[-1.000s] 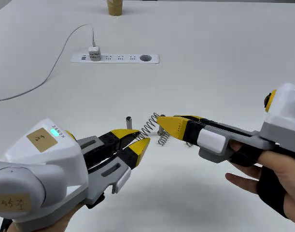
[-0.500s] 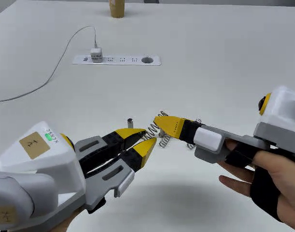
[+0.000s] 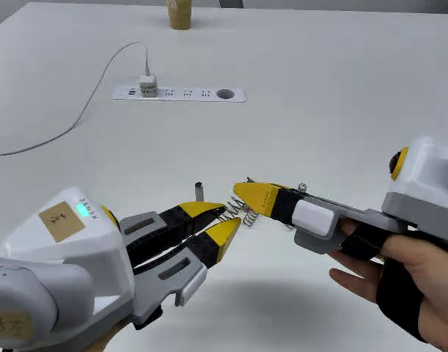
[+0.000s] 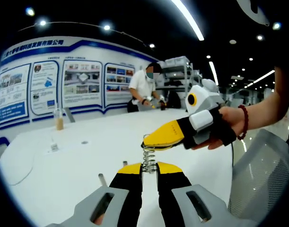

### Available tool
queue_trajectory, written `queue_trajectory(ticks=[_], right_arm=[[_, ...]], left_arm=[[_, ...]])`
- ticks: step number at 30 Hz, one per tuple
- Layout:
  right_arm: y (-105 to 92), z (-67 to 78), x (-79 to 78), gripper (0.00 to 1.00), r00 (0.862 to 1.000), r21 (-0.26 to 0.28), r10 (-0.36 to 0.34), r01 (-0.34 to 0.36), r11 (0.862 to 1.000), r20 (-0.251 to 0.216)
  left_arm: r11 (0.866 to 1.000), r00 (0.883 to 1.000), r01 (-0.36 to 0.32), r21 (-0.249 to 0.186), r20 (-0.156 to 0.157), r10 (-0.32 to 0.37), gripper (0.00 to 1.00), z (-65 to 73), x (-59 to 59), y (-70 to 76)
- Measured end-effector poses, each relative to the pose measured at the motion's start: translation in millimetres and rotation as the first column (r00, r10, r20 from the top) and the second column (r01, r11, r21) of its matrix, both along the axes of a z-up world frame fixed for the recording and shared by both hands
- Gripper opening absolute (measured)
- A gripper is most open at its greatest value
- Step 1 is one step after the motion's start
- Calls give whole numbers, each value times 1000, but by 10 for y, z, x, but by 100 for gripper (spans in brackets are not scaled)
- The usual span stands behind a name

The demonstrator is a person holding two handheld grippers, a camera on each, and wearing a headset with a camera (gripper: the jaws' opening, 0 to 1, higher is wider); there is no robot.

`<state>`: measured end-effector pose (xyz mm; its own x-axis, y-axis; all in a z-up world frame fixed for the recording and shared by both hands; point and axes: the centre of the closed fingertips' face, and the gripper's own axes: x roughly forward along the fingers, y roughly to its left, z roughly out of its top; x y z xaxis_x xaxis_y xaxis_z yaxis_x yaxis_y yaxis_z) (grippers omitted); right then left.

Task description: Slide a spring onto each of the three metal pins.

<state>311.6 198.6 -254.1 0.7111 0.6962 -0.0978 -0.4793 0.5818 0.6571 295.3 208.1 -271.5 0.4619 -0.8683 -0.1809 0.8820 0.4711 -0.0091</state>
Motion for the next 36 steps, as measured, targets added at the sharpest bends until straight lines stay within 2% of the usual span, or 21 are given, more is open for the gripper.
queue_trajectory(ticks=[1, 3, 5, 12, 15, 16, 18, 23, 31, 33, 36], right_arm=[[14, -9, -8, 12, 1000, -16, 8, -8, 1000, 7], [24, -13, -14, 12, 1000, -38, 13, -12, 999, 20], [34, -22, -18, 11, 999, -57, 20, -18, 998, 25], [0, -42, 30, 11, 998, -116, 7, 0, 993, 59], [-19, -64, 56, 11, 996, -181, 2, 14, 983, 89], [-24, -74, 64, 11, 994, -211, 5, 17, 977, 106], [-20, -97, 74, 11, 994, -237, 5, 21, 971, 110], [-24, -82, 141, 11, 994, -210, -12, 35, 977, 109], [-42, -103, 292, 11, 991, -219, -47, 74, 973, 126], [-54, -115, 335, 11, 988, -236, -55, 88, 968, 141], [-52, -131, 389, 11, 987, -246, -60, 96, 964, 149]], left_arm=[[1000, 1000, 4, 12, -14, -4, 11, -26, -4, -1], [1000, 1000, 4, 24, -10, -4, 11, -40, 0, -1], [999, 1000, 5, 32, -23, -4, 11, -63, -4, -2], [994, 1000, -21, 107, -19, 23, 21, -189, 30, 43], [991, 999, -28, 133, -25, 32, 26, -239, 30, 70], [989, 998, -38, 143, -40, 44, 29, -277, 36, 87], [986, 997, -42, 160, -54, 51, 34, -343, 42, 105], [981, 996, -57, 185, -51, 67, 38, -408, 55, 149], [979, 989, -69, 192, -113, 92, 45, -527, 53, 177], [979, 987, -73, 192, -128, 99, 47, -551, 50, 183], [977, 986, -78, 196, -128, 105, 50, -564, 54, 193]])
